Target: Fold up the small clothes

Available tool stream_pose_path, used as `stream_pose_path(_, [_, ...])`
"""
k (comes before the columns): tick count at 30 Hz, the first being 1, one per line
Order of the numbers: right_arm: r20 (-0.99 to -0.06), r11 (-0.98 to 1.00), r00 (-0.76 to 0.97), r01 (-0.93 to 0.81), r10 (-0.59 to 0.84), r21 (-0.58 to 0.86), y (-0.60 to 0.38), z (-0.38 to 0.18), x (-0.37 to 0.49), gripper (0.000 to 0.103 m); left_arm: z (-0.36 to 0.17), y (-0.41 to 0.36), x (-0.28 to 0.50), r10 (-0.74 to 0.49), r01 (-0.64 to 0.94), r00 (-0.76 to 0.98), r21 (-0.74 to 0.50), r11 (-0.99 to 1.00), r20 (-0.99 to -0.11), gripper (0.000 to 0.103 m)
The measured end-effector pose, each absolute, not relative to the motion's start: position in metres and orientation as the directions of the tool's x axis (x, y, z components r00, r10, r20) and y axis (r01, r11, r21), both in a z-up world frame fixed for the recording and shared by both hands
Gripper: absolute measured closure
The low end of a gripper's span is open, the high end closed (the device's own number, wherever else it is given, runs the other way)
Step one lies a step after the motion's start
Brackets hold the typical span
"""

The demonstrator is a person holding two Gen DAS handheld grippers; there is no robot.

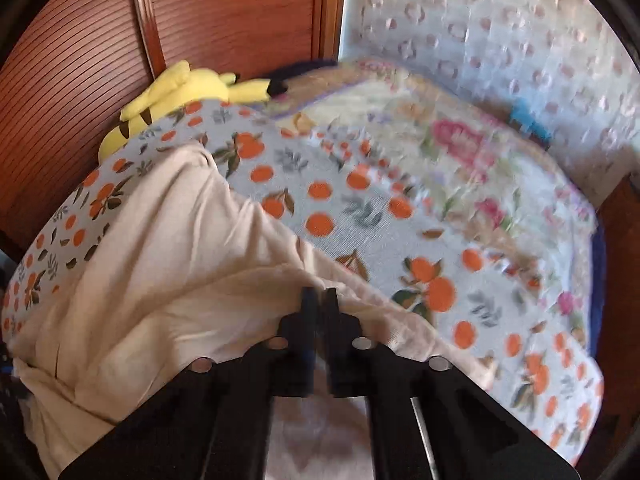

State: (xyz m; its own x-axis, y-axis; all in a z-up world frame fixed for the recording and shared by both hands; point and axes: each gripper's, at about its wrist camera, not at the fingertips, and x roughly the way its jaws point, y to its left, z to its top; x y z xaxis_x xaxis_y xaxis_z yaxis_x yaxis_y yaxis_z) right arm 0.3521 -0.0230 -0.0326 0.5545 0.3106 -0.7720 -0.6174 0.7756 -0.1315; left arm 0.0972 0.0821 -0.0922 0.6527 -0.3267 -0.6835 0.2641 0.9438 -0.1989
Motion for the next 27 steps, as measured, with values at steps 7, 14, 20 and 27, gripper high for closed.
stream_pose_path(7, [-0.605,0.789,0.696,-0.59,0.388,-0.173,-0.011,0.019,0.313,0.102,-0.064,0.098,0.061,-0.365,0.263,0.711,-0.254,0.931,-0.601,0.098])
stream_pose_path(14, [-0.557,0.771,0.708,-0.612,0.434,-0.177,0.042,0.025,0.303,0.102,-0.06,0.135,0.034,-0.329,0.188,0.732,-0.287,0.939,-0.597,0.099])
stream_pose_path(20, [-0.579,0.758,0.696,-0.623,0.424,-0.193,0.074,-0.011,0.313,0.102,-0.075,0.161,0.028,-0.268,0.105,0.723,-0.283,0.953,-0.636,0.099])
stream_pose_path(27, [-0.619,0.766,0.665,-0.624,0.418,-0.153,0.057,-0.006,0.315,0.051,-0.086,0.162,0.037,-0.21,0.071,0.7,-0.227,0.971,-0.682,0.089])
